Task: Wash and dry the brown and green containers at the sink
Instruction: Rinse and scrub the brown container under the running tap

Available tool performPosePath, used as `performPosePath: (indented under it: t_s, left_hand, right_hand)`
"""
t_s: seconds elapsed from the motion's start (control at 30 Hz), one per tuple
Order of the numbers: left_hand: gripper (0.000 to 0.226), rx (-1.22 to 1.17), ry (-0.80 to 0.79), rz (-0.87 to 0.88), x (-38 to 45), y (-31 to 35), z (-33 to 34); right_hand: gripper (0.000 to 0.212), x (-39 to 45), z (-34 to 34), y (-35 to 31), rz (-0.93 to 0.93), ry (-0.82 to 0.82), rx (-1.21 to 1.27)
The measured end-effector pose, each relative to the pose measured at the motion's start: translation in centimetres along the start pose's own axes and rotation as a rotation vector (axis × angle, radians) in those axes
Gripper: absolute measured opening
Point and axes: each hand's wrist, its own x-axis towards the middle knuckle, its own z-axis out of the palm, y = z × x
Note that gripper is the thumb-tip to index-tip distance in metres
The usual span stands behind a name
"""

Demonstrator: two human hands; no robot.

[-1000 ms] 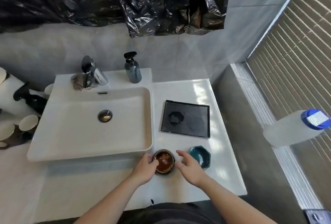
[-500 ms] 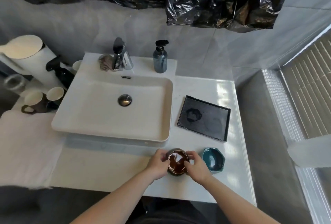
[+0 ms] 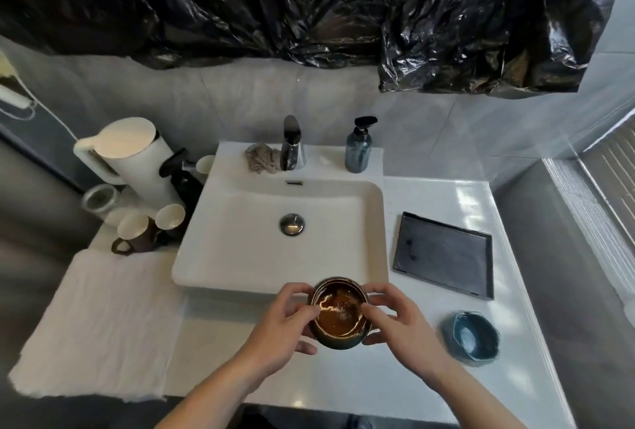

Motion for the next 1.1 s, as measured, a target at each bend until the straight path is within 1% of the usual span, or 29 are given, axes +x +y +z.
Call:
performPosePath:
  t_s: [0.17, 0.33, 0.5, 0.67, 0.8, 0.9, 1.0, 1.1]
  left_hand:
    - [0.018, 0.009, -0.026, 0.053, 3.6, 2.1, -8.2]
    - [0.019, -0.014, -0.114, 0.061, 8.9, 3.9, -14.5]
    - [0.016, 0.007, -0.116, 0.030, 14.3, 4.3, -17.0]
    - [0.013, 0.023, -0.065, 0.003, 19.1, 3.8, -17.1]
    - [0.010, 0.077, -0.036, 0.005, 23.8, 3.2, -16.0]
    - [0.010, 0.098, -0.006, 0.056, 27.3, 2.5, -14.6]
    - [0.011, 0.080, 0.009, 0.099, 30.5, 1.5, -13.5]
    - [0.013, 0.053, 0.049, 0.166, 32.6, 0.3, -12.8]
  right_hand:
    - [0.020, 3.5, 7.3, -3.4, -0.024, 0.066, 0.056]
    - [0.017, 8.2, 12.9, -5.3, -0.021, 0.132, 0.109]
    - [0.018, 12.3, 15.5, -6.2, -0.013, 0.171, 0.061]
    - [0.020, 15.5, 15.1, -6.8, -0.041, 0.241, -0.035]
    - [0.019, 19.8, 13.6, -7.9, -0.173, 0.338, -0.068]
    - [0.021, 23.1, 12.9, -9.1, -0.356, 0.440, -0.025]
    - [0.025, 25.8, 12.5, -10.3, -0.540, 0.525, -0.036]
    - [0.030, 27.5, 12.5, -11.2, -0.684, 0.530, -0.061]
